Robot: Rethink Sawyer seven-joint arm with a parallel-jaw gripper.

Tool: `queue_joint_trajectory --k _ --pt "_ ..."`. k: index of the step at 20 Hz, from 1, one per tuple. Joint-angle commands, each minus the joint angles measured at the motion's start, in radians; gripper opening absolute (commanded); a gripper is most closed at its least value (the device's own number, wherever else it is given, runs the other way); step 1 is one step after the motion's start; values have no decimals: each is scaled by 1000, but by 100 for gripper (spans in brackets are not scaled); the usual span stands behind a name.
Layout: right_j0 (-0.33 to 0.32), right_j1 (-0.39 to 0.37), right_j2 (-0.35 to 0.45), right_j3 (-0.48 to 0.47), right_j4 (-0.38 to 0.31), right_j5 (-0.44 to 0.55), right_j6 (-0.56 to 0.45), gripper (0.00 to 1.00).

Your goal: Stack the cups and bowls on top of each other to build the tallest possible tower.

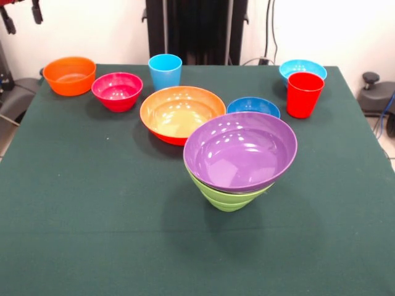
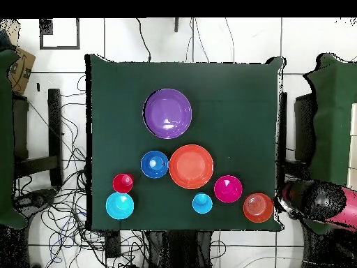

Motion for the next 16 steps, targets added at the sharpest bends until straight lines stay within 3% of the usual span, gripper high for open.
queue_joint_trajectory --k 1,16 --pt "-173 -33 161 109 74 -140 -185 100" --pt "-222 -11 252 130 39 -154 -88 100"
